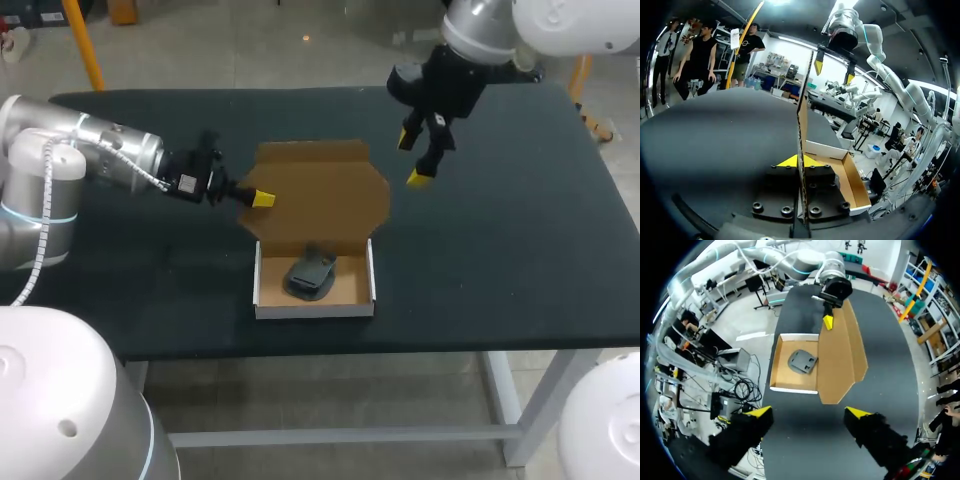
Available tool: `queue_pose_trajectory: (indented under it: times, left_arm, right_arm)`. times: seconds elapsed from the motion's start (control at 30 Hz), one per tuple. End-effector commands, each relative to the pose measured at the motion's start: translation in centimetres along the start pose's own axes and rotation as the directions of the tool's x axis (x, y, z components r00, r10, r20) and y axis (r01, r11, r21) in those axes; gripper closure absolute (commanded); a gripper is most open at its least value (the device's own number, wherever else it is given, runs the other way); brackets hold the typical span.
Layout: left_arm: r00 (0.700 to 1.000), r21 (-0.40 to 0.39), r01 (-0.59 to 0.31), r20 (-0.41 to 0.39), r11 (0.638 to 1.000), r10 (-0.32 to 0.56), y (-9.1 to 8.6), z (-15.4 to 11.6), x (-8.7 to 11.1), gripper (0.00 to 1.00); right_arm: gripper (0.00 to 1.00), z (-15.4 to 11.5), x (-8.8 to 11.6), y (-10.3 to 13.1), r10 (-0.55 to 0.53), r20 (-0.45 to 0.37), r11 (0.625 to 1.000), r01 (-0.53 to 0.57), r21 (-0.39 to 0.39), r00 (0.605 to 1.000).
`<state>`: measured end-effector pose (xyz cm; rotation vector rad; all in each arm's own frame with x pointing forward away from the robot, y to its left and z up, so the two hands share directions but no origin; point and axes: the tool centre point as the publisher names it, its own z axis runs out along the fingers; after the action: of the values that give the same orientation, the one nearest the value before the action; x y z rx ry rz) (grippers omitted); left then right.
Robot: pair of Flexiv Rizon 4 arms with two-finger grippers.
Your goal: Assemble the packaging by folding the flat box into shape, placing the metal phone stand inside, and closing the box properly
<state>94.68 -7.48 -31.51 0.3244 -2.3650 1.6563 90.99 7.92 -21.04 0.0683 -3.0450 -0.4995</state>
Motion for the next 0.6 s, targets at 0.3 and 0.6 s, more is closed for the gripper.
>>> queue_pose_trajectory:
  times: [0.3,0.6]
  left_arm:
    - [0.995,0.003,-0.103,-0.008,0.995,0.103,0.25,-0.27,1.02,1.00]
    - [0.993,-0.002,-0.116,-0.008,0.993,0.116,0.36,-0.26,1.21,1.00]
  right_arm:
    - [0.00,-0.33,0.10,0.32,-0.003,-0.002,1.000,0.003,0.004,1.000]
    - [0.00,-0.98,0.25,0.77,-0.012,0.005,1.000,0.012,0.001,1.000]
